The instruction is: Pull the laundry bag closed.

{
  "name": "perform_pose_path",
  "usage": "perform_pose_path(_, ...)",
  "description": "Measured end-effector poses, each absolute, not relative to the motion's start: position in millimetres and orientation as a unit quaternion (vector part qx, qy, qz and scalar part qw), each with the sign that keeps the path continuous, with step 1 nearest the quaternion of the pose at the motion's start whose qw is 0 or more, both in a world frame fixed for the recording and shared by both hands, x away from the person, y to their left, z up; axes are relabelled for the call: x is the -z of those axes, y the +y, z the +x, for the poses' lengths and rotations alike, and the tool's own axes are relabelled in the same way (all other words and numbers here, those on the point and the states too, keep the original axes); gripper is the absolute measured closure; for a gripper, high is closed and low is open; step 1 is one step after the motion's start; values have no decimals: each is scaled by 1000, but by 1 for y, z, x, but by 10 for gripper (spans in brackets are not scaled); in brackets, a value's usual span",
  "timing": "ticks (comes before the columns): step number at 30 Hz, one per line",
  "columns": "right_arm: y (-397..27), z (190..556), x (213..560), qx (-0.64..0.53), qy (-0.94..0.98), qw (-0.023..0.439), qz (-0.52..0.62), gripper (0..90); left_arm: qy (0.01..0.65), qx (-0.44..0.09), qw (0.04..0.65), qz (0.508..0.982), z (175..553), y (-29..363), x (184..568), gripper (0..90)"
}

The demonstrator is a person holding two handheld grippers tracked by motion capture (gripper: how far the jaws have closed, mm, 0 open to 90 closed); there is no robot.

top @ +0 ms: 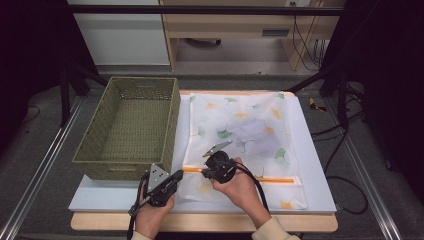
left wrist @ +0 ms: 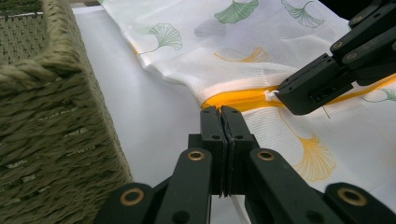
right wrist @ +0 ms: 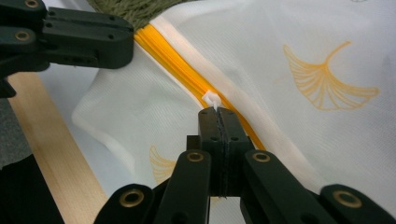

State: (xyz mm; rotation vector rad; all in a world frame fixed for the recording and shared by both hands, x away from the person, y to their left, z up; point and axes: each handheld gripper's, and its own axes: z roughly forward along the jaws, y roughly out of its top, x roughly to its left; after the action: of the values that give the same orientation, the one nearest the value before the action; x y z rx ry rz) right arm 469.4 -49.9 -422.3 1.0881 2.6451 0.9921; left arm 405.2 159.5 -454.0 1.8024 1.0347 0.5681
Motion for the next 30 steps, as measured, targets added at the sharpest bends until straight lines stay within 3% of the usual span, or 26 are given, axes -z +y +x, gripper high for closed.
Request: perform_pose_path(30,-78,467,429,-322,866,69,377,900,426,-233,473,735,404,158,456,893)
